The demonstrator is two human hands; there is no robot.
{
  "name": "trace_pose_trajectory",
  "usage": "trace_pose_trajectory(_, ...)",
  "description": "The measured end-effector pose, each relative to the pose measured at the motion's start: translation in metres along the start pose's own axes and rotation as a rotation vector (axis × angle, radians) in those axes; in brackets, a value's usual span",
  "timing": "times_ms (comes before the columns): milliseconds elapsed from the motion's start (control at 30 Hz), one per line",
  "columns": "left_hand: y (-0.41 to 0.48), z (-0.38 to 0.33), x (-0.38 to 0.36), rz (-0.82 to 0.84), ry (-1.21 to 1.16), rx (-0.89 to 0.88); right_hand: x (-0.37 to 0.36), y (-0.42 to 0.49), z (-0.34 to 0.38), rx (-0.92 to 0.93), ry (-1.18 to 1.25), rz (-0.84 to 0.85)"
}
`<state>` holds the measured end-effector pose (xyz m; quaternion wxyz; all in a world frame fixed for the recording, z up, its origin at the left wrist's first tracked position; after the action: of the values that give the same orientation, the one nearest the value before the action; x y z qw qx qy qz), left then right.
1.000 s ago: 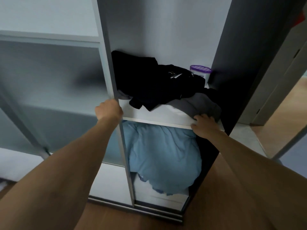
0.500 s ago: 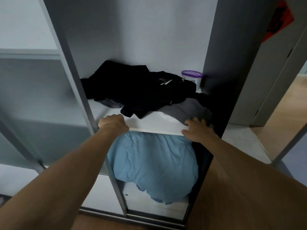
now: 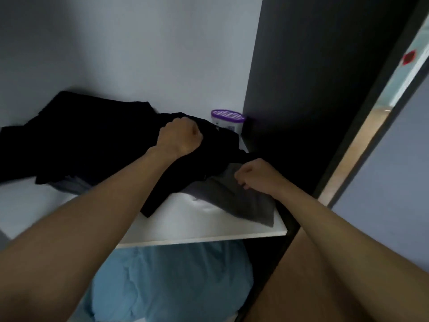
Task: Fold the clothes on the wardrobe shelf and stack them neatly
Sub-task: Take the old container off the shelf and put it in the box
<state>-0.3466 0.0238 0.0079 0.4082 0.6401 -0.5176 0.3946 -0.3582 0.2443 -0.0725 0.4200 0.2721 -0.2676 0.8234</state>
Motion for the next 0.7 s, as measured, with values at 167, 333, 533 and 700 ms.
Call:
trace_pose_trajectory(167,0.094,-0.007,-0.011,0.084,-0.091,-0.145,0.047,0.051,0.008,0.026,0.236,-0.257)
trace_pose_trajectory(333,0.179,0.001,-0.033,0.129,-0.083,-0.186,0.075,0.116,0.011,-0.012,0.391,-0.427)
trace_pose_trajectory(533,0.245,0.012,-0.097,0.367,-0.255,-0.217,0.098,0.188,0.001,-0.168,0.504,-0.489)
trace_pose_trajectory(700,0.271,0.032,-0.125,0.452,-0.488,-0.074,0.087,0.230,-0.015,-0.360,0.645,-0.418)
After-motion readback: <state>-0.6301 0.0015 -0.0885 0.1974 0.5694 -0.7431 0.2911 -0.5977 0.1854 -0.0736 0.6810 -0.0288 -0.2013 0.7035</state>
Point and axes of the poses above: each hand's wrist, its own y-axis towards the middle knuckle, its own x-axis out of the back of the hand, z = x × y, the point moved 7 cm from there along y, towards the middle knuckle, and after that the axes turned 14 degrees about z, right-handed, at the moved point
